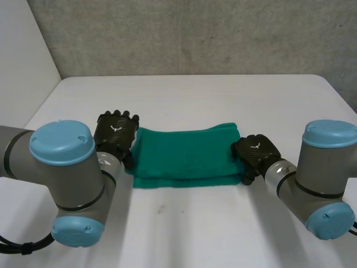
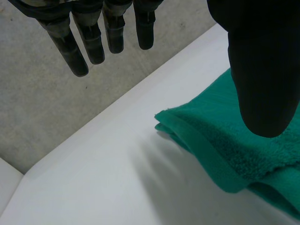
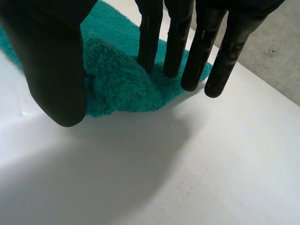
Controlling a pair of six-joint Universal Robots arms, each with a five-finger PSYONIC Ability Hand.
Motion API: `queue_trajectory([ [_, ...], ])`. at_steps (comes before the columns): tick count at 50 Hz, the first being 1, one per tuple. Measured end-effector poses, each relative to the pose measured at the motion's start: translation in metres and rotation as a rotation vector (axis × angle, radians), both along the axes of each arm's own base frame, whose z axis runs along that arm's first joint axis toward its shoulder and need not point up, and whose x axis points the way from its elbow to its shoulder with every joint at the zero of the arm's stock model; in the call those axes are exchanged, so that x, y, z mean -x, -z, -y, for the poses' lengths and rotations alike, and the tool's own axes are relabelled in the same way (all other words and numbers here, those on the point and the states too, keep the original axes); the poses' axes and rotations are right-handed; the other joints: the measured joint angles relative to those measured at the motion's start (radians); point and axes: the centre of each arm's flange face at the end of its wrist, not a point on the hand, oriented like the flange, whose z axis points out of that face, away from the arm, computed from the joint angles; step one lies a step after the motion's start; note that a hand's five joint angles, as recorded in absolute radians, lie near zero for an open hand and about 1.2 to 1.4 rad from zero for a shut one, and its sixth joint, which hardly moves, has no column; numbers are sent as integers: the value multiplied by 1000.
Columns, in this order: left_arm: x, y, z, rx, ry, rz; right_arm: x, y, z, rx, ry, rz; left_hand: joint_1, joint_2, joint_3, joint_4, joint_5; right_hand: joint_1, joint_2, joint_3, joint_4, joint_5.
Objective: Fold the towel.
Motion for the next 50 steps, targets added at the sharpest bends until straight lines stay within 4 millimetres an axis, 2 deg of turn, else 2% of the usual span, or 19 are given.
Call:
queue_trajectory([
  [6, -4, 2, 3, -5, -13, 5, 0, -2, 0, -48, 34, 74, 0, 0, 0, 0, 0, -1, 2, 3, 5, 1],
  [9, -5, 4, 3, -10, -16, 8, -1, -3, 2, -69, 52, 117, 0, 0, 0, 0, 0, 82, 116, 120, 122, 98],
  [10, -5, 4, 3, -12, -16, 9, -1, -4, 3, -76, 59, 133, 0, 0, 0, 0, 0, 195, 241, 248, 250, 221],
  [11, -5, 4, 3, -12, -16, 9, -1, -4, 3, -76, 59, 133, 0, 0, 0, 0, 0, 195, 241, 248, 250, 221],
  [13, -6, 5, 2, -15, -16, 12, -1, -5, 5, -86, 71, 158, 0, 0, 0, 0, 0, 392, 491, 487, 491, 456],
  [15, -6, 6, 2, -17, -17, 13, -1, -4, 7, -93, 77, 169, -5, -7, 0, -7, -4, 439, 581, 591, 597, 555],
  [23, -12, 6, 1, -25, -29, 17, -1, -2, 12, -76, 83, 134, -9, -9, 0, -9, -3, 439, 587, 606, 618, 565],
  [29, -28, 1, 2, -26, -63, 16, -2, -29, 20, 66, 54, -21, -9, -18, -16, -16, -4, 439, 587, 606, 618, 565],
  [32, -30, 0, 2, -27, -63, 15, -3, -33, 21, 85, 50, -38, -9, -18, -16, -16, -4, 439, 587, 606, 618, 565],
  [33, -32, -1, 1, -27, -61, 12, -11, -48, 23, 153, 19, -88, -9, -18, -16, -16, -4, 439, 587, 606, 618, 565],
  [34, -32, -1, 1, -27, -61, 12, -11, -48, 23, 153, 19, -88, -9, -18, -16, -16, -4, 439, 587, 606, 618, 565],
  [36, -34, -3, 0, -27, -48, 6, -33, -66, 20, 233, -47, -118, -9, -18, -16, -16, -3, 439, 587, 606, 618, 565],
  [40, -34, -7, 0, -20, -38, -3, -72, -75, 3, 289, -169, -92, -9, -18, -16, -16, -4, 439, 587, 609, 620, 578],
  [41, -35, -9, 1, -15, -37, -8, -93, -74, -10, 303, -250, -70, -9, -18, -16, -16, -3, 439, 587, 609, 621, 579],
  [42, -35, -9, 1, -15, -37, -8, -93, -74, -10, 303, -250, -70, -9, -18, -16, -16, -3, 439, 587, 609, 621, 579],
  [43, -35, -10, 1, -12, -37, -10, -103, -73, -17, 306, -290, -60, -9, -18, -16, -16, -4, 439, 587, 609, 621, 579],
  [44, -36, -12, 3, -4, -39, -16, -127, -64, -37, 300, -404, -35, -9, -18, -16, -16, -4, 439, 587, 609, 621, 583],
  [48, -37, -16, 7, 7, -46, -23, -152, -45, -64, 263, -547, -16, -9, -18, -16, -16, -4, 439, 587, 609, 621, 583],
  [50, -38, -20, 11, 21, -53, -30, -162, -29, -78, 227, -613, -15, -9, -18, -16, -16, -4, 353, 475, 492, 499, 481],
])
